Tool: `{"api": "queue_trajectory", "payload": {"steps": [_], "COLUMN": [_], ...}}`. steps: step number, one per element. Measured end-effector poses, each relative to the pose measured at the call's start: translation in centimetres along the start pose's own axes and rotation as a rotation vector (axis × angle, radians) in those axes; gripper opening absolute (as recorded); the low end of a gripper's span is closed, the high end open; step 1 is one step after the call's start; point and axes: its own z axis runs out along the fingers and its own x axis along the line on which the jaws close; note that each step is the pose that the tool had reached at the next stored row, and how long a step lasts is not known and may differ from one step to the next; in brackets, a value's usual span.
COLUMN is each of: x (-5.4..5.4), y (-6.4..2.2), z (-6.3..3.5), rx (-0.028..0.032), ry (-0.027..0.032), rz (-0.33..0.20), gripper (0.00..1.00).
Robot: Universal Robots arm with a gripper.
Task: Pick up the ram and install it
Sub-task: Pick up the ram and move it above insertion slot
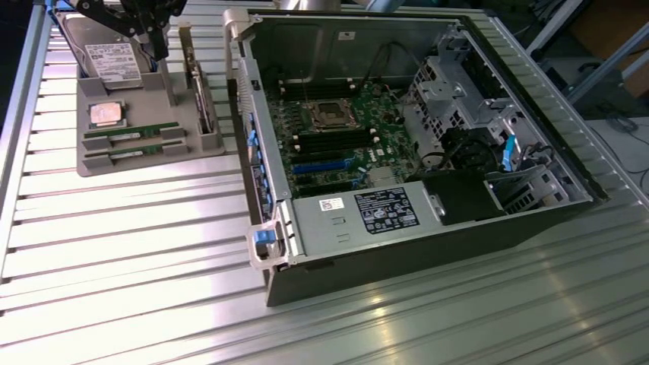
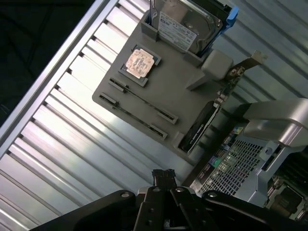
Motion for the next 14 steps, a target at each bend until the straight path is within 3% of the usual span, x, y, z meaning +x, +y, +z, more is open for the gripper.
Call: {"api": "queue_trajectory", "payload": {"steps": [14], "x": [0.00], "y": [0.00], "z": [0.00], "rx": [-0.0030], "ry": [0.0055], "rz": [-0.124], "gripper": [0.10]}}
